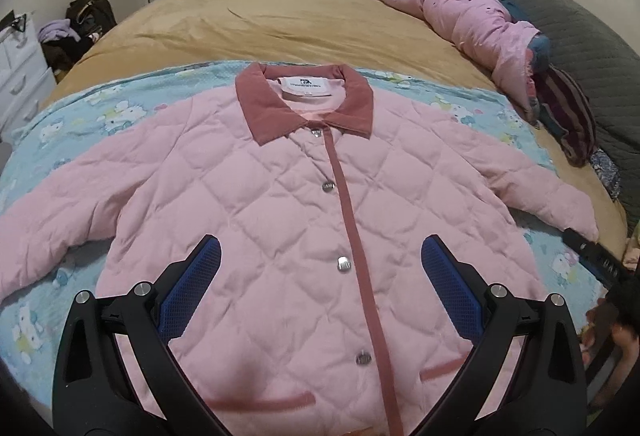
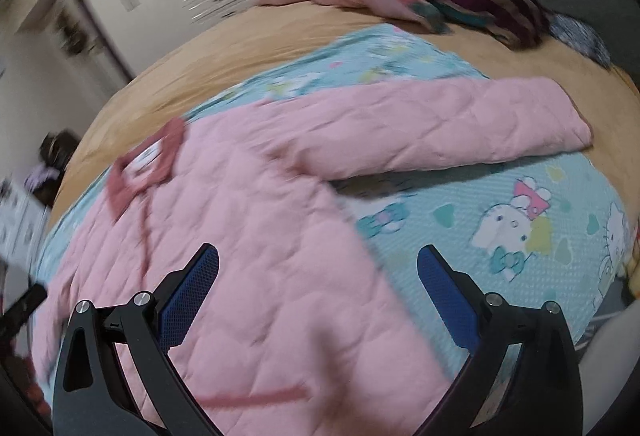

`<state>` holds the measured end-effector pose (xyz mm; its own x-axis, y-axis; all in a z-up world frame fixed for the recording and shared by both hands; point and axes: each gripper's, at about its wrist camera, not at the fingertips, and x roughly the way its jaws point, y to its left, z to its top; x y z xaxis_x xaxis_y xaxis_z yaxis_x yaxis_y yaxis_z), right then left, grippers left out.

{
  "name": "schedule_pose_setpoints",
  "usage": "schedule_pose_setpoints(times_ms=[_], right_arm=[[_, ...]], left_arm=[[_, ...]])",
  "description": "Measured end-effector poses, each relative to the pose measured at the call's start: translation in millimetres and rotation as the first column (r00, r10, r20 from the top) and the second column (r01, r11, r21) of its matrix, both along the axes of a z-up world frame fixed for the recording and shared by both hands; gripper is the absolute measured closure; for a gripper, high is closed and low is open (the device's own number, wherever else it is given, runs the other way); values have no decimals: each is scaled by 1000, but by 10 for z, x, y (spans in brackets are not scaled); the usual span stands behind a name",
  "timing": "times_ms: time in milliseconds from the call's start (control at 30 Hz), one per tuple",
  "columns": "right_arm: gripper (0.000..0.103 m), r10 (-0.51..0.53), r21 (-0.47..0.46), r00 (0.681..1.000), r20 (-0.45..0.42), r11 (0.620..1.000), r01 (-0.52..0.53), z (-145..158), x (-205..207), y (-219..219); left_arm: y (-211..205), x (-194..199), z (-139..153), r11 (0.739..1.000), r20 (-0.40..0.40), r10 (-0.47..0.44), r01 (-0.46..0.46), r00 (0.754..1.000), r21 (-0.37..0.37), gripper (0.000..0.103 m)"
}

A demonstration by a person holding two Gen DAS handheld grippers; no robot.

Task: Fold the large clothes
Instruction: 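Grasp the sleeve cuff nearest the right gripper with the right gripper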

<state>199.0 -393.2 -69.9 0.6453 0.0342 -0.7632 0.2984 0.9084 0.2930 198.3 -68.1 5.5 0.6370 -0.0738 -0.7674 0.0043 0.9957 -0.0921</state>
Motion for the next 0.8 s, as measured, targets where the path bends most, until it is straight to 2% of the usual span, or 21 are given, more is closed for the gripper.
schedule_pose_setpoints(times_ms=[167,267,367,567,800], right_arm=[[4,-145,26,989,-20,989,146,-208,221,-527],[4,-236,43,970,-52,970,238,-366,317,-854],[4,-285,76,956,-74,954,290,-499,397,-1101],[4,-403,116,910,-99,904,412,-693,506,-1559],[4,-522,211,842,-138,815,540,-902,649,-1997]], left_arm=[[3,273,-184,1000,-49,23,-23,999,2,9],[-12,420,-318,999,-79,27,-25,996,28,9],[-80,552,-435,998,-102,15,-9,995,55,9],[-248,778,-575,998,-136,-23,30,990,48,9],[-449,1050,-675,996,-149,-40,51,988,72,9]])
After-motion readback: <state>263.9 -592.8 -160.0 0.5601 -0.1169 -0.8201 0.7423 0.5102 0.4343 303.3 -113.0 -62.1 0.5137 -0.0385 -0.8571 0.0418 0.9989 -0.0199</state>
